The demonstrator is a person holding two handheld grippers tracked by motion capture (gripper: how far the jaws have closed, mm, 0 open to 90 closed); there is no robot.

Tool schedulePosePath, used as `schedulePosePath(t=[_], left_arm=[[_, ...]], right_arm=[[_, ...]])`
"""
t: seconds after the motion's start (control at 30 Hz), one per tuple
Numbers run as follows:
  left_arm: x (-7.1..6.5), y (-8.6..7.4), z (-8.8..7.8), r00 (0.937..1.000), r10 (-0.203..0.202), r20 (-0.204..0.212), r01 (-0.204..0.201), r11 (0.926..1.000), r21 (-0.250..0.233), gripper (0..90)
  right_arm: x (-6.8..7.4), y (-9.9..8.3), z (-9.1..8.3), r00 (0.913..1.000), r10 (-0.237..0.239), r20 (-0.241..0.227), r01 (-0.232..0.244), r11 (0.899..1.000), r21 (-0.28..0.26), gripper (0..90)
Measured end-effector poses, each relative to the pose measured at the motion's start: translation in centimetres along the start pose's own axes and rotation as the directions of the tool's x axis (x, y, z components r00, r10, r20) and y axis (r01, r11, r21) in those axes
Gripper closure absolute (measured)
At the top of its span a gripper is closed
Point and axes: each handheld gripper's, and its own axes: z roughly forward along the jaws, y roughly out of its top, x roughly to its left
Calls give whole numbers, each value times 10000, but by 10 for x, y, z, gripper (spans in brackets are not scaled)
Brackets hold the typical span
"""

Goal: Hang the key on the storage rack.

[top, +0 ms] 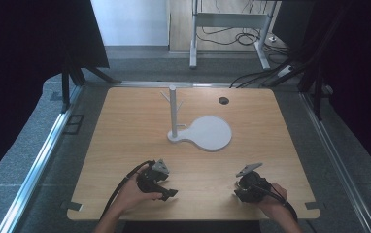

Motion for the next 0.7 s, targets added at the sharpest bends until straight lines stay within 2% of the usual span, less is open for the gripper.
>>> schedulePosePath(t=[0.3, 0.47, 0.7], left_arm=[[-1, 0, 4, 10000, 55, 15, -55, 9999, 125, 280], [-3, 0, 9, 9999, 151, 51, -153, 9991, 385, 279], [-5, 0, 11, 9998, 148, 93, -150, 9995, 279, 276]], right_arm=[[0, -2, 1, 10000, 20, 41, -21, 9999, 134, 670], [-1, -1, 4, 10000, 17, 52, -18, 9998, 180, 670], [-1, 0, 6, 9999, 96, 63, -96, 9999, 63, 671]])
